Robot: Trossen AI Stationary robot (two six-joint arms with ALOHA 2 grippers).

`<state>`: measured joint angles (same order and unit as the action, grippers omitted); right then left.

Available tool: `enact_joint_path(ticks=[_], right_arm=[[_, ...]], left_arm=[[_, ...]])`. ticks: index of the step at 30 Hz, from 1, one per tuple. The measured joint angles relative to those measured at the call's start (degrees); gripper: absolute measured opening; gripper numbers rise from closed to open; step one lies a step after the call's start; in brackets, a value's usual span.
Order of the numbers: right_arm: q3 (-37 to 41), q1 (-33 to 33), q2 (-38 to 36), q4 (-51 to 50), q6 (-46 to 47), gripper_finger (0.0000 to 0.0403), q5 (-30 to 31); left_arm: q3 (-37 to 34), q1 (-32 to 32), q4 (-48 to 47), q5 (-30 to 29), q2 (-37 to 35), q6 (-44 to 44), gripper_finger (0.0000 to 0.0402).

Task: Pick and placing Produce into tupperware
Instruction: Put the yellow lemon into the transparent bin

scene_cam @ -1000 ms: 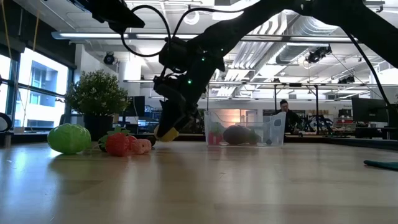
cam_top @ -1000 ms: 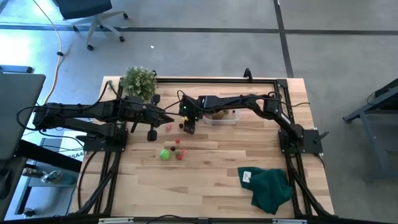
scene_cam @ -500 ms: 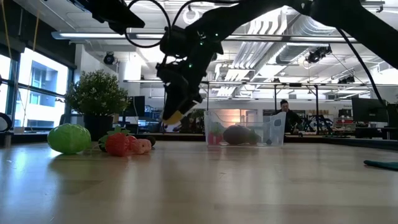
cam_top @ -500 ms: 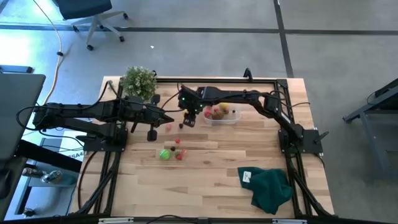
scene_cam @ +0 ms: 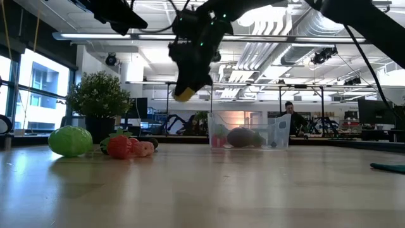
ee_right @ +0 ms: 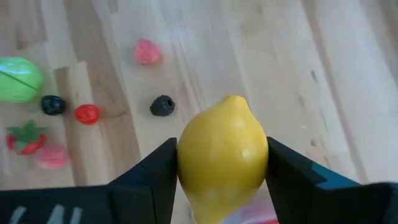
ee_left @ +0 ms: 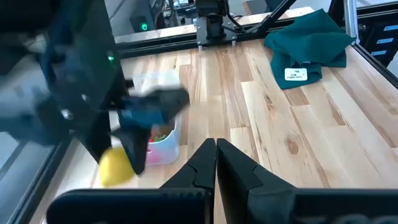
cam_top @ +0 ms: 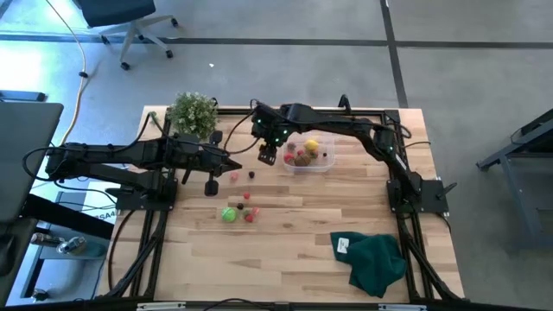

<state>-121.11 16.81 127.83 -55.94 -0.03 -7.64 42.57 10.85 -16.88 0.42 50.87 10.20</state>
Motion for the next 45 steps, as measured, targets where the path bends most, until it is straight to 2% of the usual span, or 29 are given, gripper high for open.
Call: enact_joint_path(ticks=[17, 34, 45], right_arm=[[0.1, 2.4, -6.4, -9.7, 1.6, 0.0175, 2.2], [0.1, 1.9, -6.5, -14.1, 4.6, 0.0175, 2.9], [0.1, 0.1, -6.4, -12.8, 6.3, 0.0175, 3.7]], left_arm=[[0.0, 0.0, 0.0, 0.0, 0.0, 0.0, 0.0005], [0.0, 0.0, 0.0, 0.0, 0.0, 0.0, 0.0005], [0.0, 0.0, 0.0, 0.0, 0.0, 0.0, 0.0005]])
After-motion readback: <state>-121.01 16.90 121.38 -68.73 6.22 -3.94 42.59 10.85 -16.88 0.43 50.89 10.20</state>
